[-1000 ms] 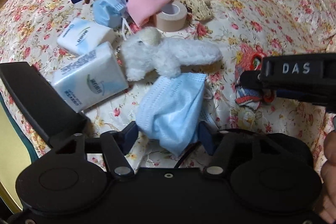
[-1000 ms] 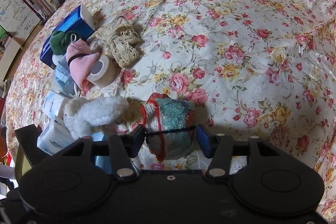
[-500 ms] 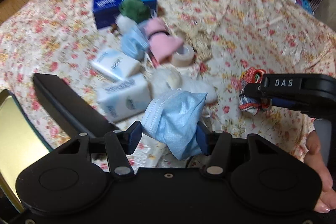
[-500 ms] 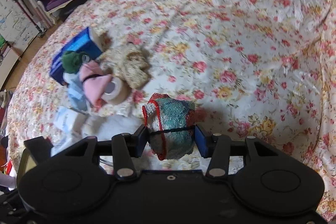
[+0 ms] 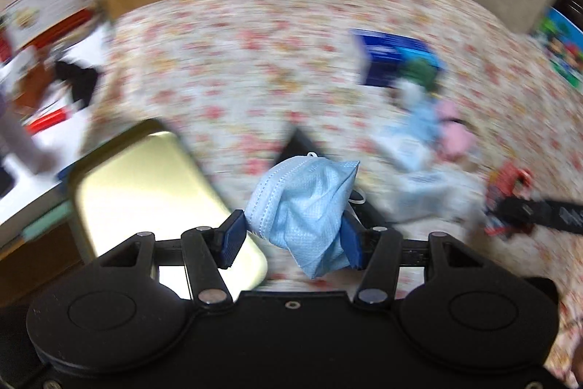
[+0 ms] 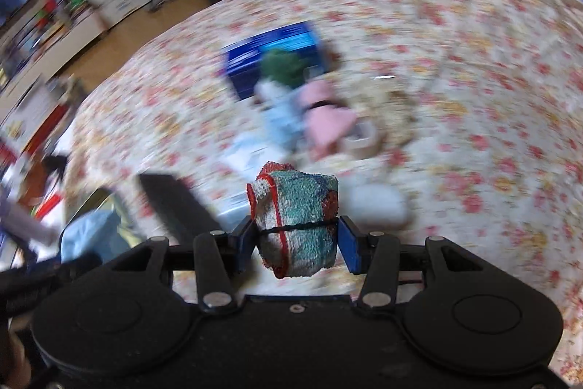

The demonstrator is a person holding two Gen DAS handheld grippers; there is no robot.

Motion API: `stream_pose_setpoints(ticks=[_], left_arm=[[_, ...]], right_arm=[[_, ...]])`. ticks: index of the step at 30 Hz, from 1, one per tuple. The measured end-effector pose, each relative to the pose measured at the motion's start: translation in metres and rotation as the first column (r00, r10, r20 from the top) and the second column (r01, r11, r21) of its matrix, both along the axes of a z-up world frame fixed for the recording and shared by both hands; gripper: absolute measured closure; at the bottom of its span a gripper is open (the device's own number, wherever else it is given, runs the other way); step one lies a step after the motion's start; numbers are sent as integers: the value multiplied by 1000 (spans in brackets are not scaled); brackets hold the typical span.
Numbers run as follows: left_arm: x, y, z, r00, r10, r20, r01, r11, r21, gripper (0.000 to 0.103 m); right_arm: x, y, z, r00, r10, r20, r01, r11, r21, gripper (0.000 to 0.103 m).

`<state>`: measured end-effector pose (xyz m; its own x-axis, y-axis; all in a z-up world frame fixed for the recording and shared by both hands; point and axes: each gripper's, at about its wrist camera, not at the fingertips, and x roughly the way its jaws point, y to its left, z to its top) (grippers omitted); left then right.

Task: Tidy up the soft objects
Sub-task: 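Carry the mask into the tin tray and open the left gripper while the right carries the pouch over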

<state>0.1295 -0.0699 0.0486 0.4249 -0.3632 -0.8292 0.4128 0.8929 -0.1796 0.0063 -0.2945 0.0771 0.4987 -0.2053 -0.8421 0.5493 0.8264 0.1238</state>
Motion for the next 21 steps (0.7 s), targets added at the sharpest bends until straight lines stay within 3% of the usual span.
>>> stream_pose_setpoints(ticks=[9, 14, 21], left_arm=[[56, 75, -52, 967, 243, -74, -241, 970, 32, 50], [79, 92, -74, 946, 312, -91, -309, 950, 47, 50], [96, 108, -101, 926, 372, -62, -365, 925, 106, 50]], right_arm=[[56, 102, -22, 971, 231, -68, -229, 973, 28, 56], [81, 144, -43, 940, 315, -127, -313, 949, 36, 56], [107, 170, -67, 909, 367, -195, -365, 930, 52, 56]])
